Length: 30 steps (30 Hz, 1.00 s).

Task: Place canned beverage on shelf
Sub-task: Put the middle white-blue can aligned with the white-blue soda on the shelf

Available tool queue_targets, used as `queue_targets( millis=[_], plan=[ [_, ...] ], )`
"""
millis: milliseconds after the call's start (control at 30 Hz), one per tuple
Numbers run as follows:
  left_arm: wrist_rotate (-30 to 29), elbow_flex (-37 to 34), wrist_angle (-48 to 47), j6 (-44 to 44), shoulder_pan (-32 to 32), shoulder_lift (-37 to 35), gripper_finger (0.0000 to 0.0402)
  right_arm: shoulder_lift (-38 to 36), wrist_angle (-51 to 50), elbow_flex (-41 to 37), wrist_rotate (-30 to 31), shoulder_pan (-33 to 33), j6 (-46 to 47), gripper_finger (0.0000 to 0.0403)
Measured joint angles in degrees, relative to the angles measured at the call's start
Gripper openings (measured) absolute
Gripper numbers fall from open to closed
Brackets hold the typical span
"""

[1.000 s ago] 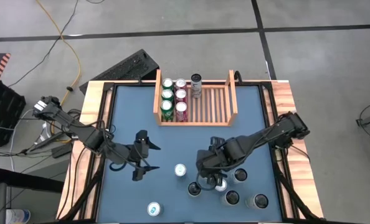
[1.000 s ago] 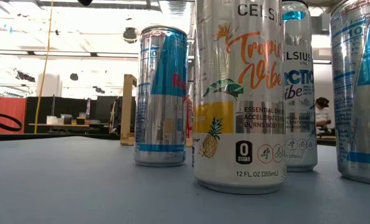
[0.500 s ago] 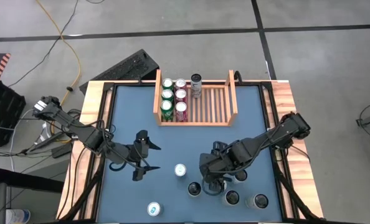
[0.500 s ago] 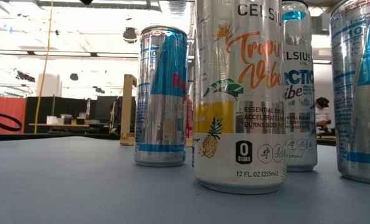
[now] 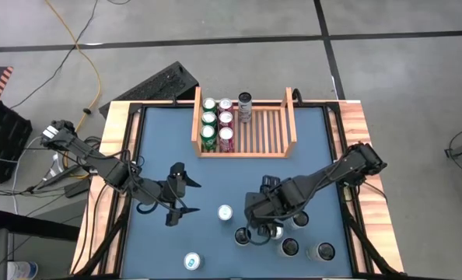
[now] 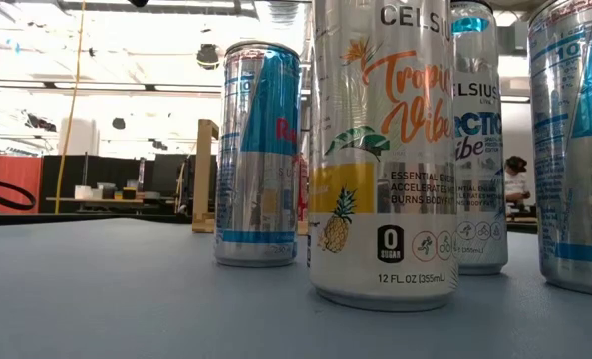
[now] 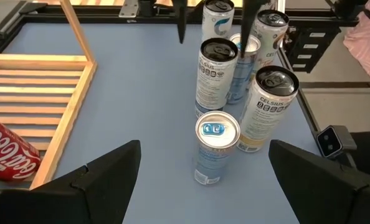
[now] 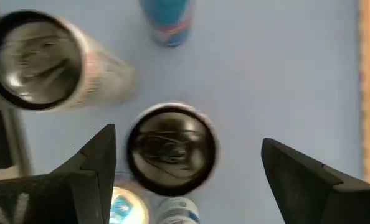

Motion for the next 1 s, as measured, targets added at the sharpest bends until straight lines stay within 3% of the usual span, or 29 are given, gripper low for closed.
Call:
queue_targets(
  millis=[300,733,1000],
  plan=[
    [0.98,0.0,-0.09,1.18,0.0,0.0,0.0341,-0.04,2.76,-4.87,-1.72,-0.1,2.02,0.0306],
    [1.11,0.02,-0.11,1.75,0.0,0.0,0.0341,-0.02,4.28,-5.62,-2.45,-0.86,0.68,0.0305],
    [1.09,0.02,-0.11,2.12,0.0,0.0,0.0341,-0.02,4.3,-5.62,-3.03,-0.86,0.63,0.0255]
  ],
)
